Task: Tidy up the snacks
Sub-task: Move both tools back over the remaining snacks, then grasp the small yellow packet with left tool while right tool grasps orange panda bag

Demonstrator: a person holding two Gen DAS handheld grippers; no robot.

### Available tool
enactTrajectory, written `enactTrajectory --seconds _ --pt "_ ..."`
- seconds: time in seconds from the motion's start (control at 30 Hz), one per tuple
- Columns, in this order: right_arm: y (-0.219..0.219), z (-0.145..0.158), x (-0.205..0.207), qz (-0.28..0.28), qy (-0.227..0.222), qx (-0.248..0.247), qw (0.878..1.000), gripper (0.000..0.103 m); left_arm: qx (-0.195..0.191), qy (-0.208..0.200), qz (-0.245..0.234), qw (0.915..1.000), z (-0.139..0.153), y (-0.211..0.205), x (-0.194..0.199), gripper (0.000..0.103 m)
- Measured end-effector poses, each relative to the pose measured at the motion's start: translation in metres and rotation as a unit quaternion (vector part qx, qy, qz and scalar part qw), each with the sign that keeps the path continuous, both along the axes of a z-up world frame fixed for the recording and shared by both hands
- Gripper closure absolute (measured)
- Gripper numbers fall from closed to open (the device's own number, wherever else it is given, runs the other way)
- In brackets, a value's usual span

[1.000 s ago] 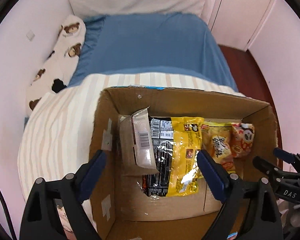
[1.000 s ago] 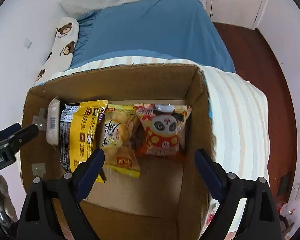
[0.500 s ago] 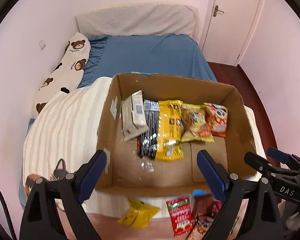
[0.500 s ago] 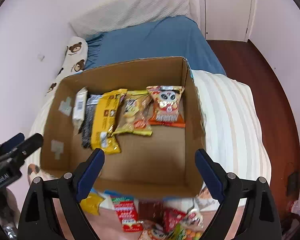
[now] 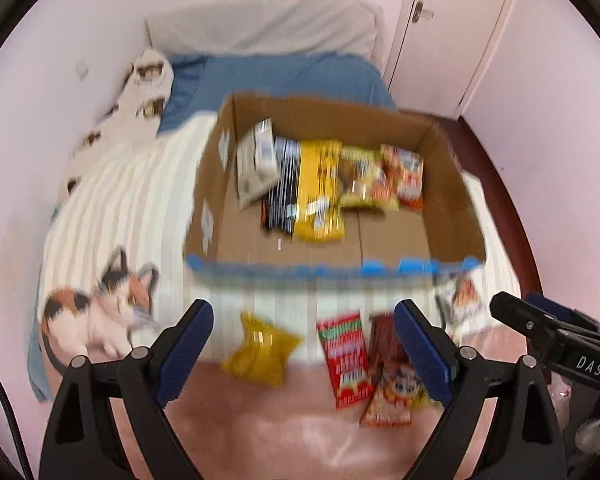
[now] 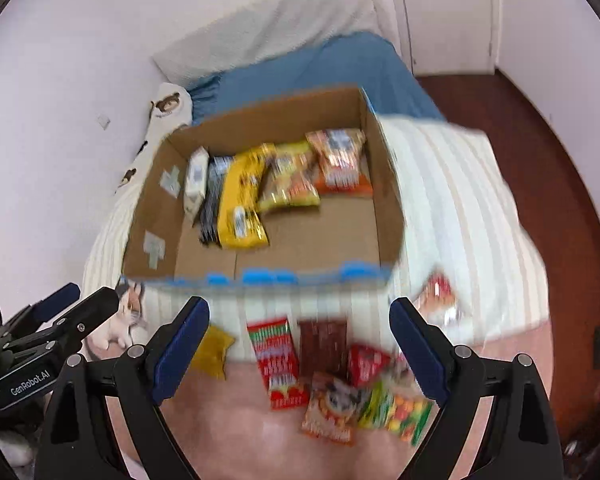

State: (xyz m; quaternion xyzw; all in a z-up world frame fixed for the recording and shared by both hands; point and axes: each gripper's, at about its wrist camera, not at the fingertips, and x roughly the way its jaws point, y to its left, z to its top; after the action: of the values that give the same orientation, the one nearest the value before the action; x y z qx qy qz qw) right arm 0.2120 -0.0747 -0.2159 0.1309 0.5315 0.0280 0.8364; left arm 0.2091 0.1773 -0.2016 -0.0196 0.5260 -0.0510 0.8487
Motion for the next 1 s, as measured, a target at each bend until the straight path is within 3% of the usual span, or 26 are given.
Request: enactTrajectory --seconds 0.13,0.27,0.5,0.53,0.6,0.7,0.87,1.0 --pt "-0.015 -0.05 -0.025 -0.032 0.072 0.037 0.996 0.009 0.016 0.058 0.019 0.998 -0.051 0.003 -0.017 0.01" --pt "-0.022 -0.13 -0.051 -0.066 0.169 0.1 0.978 0.009 0.038 0.111 0.04 0.9922 -0.098 0.012 -0.033 0.01" --pt "0.005 -0.214 -0.063 -0.076 0.245 0.102 0.961 0.012 0.05 0.168 0.084 0.9809 -0.143 0.044 -0.049 0.01" --pt "0.007 -0.221 -0.063 -0.077 0.248 0.096 0.961 0.012 0.048 0.17 0.086 0.9804 -0.145 0.046 -0.05 0.01" --pt "0.014 -0.231 -0.062 -0.072 0.247 0.079 0.963 0.025 0.05 0.174 0.085 0.9798 -0.149 0.053 -0.047 0.011" --pt "0.019 -0.236 -0.06 -0.062 0.246 0.045 0.966 0.037 0.061 0.174 0.067 0.9807 -0.15 0.055 -0.036 0.011" --pt "0.022 -0.233 -0.064 -0.049 0.241 0.038 0.969 0.042 0.082 0.153 0.005 0.9848 -0.149 0.038 -0.004 0.01" --pt "0.008 -0.229 -0.078 -0.048 0.245 0.043 0.967 0.043 0.113 0.168 -0.054 0.9777 -0.169 0.009 0.02 0.011"
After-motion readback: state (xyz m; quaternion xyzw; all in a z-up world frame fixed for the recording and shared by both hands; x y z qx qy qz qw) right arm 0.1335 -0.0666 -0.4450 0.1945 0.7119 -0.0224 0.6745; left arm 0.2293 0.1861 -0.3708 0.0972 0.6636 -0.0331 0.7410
